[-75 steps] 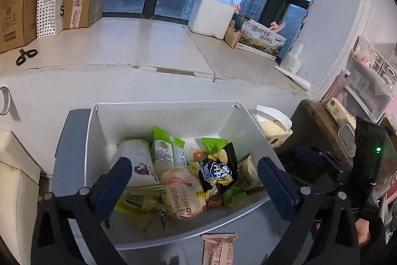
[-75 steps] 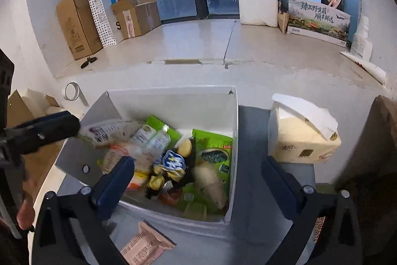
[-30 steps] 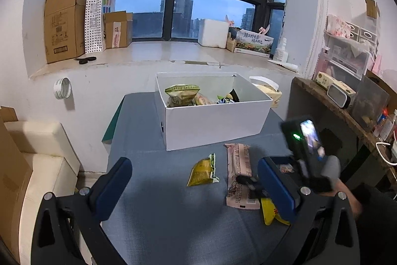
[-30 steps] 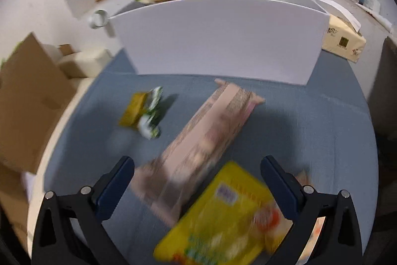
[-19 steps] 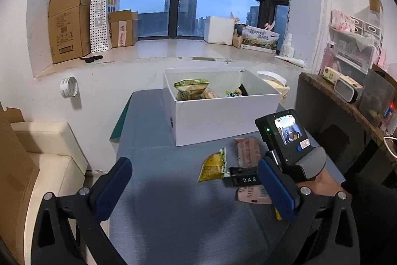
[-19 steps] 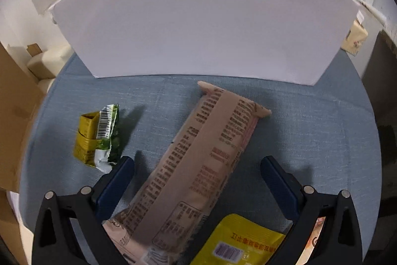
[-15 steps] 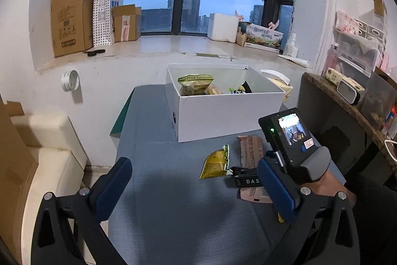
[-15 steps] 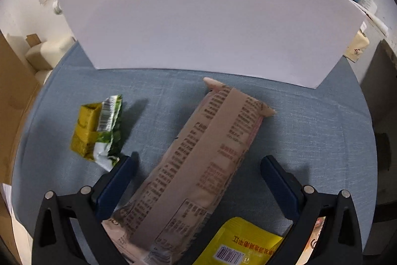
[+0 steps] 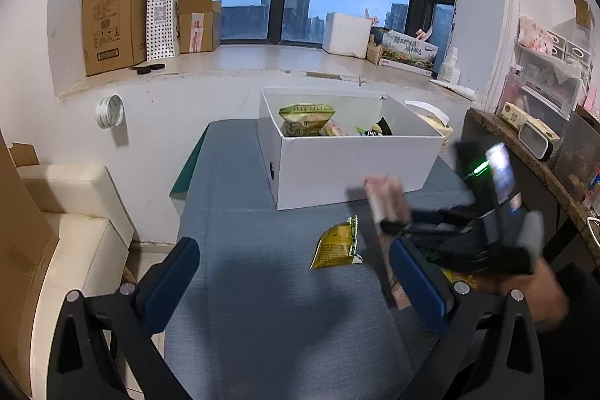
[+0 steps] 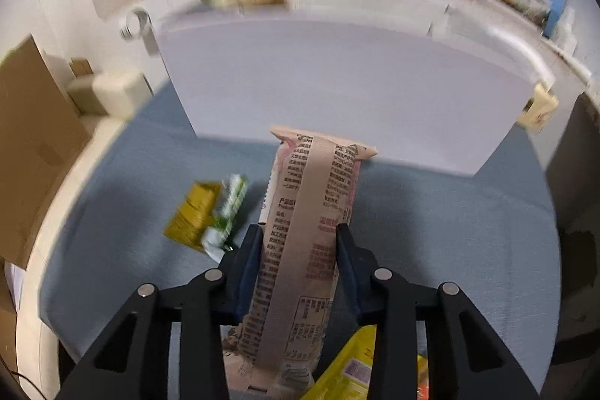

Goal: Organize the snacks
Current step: 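Lift the wafer bag while left gripper grasps the small yellow-green packet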

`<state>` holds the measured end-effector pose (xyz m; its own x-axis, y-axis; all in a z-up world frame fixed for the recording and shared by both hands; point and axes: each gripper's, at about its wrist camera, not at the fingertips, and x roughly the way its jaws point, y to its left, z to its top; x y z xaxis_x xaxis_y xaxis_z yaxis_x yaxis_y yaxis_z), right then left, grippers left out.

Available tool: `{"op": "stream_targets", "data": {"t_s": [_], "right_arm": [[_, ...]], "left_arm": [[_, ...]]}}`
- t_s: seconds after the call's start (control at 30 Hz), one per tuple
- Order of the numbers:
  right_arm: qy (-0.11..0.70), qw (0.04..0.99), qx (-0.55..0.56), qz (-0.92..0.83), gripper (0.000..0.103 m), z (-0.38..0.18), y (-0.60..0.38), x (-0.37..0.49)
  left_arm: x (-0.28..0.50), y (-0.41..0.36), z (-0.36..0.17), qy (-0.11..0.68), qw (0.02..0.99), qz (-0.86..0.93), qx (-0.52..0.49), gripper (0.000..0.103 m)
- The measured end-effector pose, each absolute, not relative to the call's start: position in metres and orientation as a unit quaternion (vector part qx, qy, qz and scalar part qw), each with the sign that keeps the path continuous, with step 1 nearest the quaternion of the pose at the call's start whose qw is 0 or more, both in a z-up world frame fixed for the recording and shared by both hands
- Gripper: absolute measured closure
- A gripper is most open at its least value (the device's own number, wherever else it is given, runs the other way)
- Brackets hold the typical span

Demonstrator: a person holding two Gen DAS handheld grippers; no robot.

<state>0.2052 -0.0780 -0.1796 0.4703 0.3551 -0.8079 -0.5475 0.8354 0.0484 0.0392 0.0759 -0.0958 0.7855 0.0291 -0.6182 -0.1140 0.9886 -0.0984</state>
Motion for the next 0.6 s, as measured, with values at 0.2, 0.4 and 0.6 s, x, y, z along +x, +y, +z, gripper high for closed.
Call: {"op": "stream_targets", "data": {"t_s": [0.2,0.4,0.6], "right_arm": [[0.379,0.878,-0.08,0.28,0.061,-0.12,-0.104,0.195],[0.348,0.887,-0.085,0.293,0.061,-0.088,-0.12,0.181],[0.353,0.885,-0.081,0.293,0.061,-0.089,-0.157,0.168]], "left_arm": [[0.067,0.068,-0.113,0.353,0.934,0.035,-0.049,0.0],[0.109,0.043,-0.136,0.399,0.917,0.019,-0.019,0.0],[0.155,0.014,-0.174,0.454,0.891,0.011,0.015,0.0]]}}
